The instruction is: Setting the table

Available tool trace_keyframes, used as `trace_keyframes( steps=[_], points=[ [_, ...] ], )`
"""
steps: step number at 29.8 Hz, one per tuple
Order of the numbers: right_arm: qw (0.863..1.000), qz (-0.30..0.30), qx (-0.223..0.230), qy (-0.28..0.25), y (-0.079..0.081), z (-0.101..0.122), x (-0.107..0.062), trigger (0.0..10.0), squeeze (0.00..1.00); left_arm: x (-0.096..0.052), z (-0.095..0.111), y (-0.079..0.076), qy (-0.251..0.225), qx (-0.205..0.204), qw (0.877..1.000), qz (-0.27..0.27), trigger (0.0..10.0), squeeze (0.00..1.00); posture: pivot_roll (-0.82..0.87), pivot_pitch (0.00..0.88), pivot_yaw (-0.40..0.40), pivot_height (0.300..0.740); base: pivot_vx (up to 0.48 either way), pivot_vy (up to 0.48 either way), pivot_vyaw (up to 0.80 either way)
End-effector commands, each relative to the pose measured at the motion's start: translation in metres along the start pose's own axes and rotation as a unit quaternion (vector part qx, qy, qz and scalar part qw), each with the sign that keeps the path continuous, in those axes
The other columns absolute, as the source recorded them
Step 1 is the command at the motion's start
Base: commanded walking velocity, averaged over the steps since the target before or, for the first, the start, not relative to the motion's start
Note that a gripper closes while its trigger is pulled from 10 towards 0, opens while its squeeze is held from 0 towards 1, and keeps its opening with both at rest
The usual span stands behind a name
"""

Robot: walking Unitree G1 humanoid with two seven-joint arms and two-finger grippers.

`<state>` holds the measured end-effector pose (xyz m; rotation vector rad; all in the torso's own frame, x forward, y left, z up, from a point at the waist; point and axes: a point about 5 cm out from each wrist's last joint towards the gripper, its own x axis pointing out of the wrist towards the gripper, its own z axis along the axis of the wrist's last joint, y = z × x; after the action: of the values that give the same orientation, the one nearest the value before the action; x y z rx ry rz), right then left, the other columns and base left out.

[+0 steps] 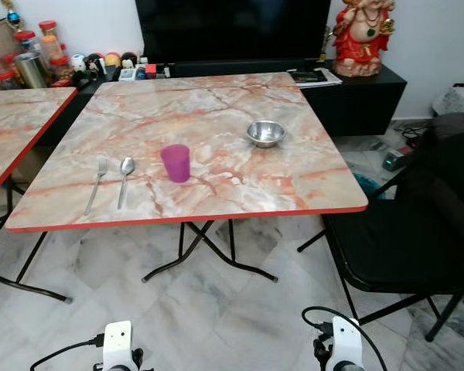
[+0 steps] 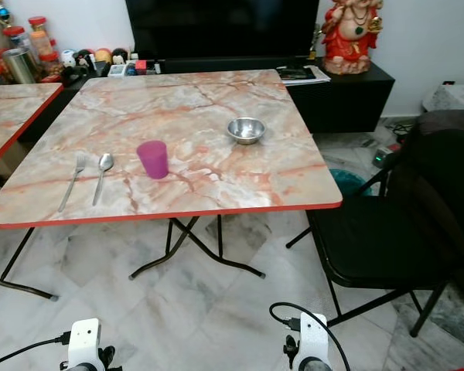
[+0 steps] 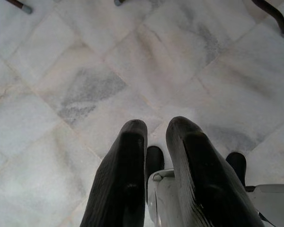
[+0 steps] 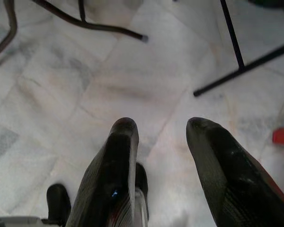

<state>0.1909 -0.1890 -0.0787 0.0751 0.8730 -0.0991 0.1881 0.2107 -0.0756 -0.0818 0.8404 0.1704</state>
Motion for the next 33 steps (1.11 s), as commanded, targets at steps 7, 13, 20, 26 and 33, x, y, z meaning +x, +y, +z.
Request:
trace_keyframes(
  steps=[7, 13, 20, 26, 33],
  points=[
    [1.000, 0.003, 0.005, -0.001, 0.0028, 0.0008, 0.0004, 10.0, 0.00, -0.0011, -0.0039, 0.0060, 0.011, 0.000, 1.000, 0.011, 10.0, 0.00, -0.01, 0.000, 0.021, 0.728, 0.140, 0.000, 0.25],
    [1.000, 0.002, 0.003, 0.002, 0.0022, -0.0013, -0.0001, 10.0, 0.00, -0.0013, -0.0049, 0.0058, 0.013, 0.000, 1.000, 0.010, 10.0, 0.00, -0.01, 0.000, 0.021, 0.728, 0.262, 0.000, 0.00],
    [1.000, 0.003, 0.002, 0.001, 0.0021, -0.0010, -0.0001, 10.0, 0.00, -0.0019, -0.0068, 0.0072, 0.016, -0.001, 1.000, 0.009, 10.0, 0.00, 0.00, 0.000, 0.020, 0.728, 0.292, 0.000, 0.00],
    [1.000, 0.002, 0.003, 0.000, 0.0017, -0.0009, -0.0001, 10.0, 0.00, -0.0019, -0.0072, 0.0067, 0.016, -0.002, 1.000, 0.008, 10.0, 0.00, 0.00, 0.000, 0.018, 0.728, 0.326, 0.000, 0.00],
    [1.000, 0.002, 0.001, 0.001, 0.0017, -0.0010, -0.0001, 10.0, 0.00, -0.0019, -0.0073, 0.0060, 0.016, -0.001, 1.000, 0.006, 10.0, 0.00, -0.01, 0.000, 0.019, 0.728, 0.324, 0.000, 0.00]
  ],
)
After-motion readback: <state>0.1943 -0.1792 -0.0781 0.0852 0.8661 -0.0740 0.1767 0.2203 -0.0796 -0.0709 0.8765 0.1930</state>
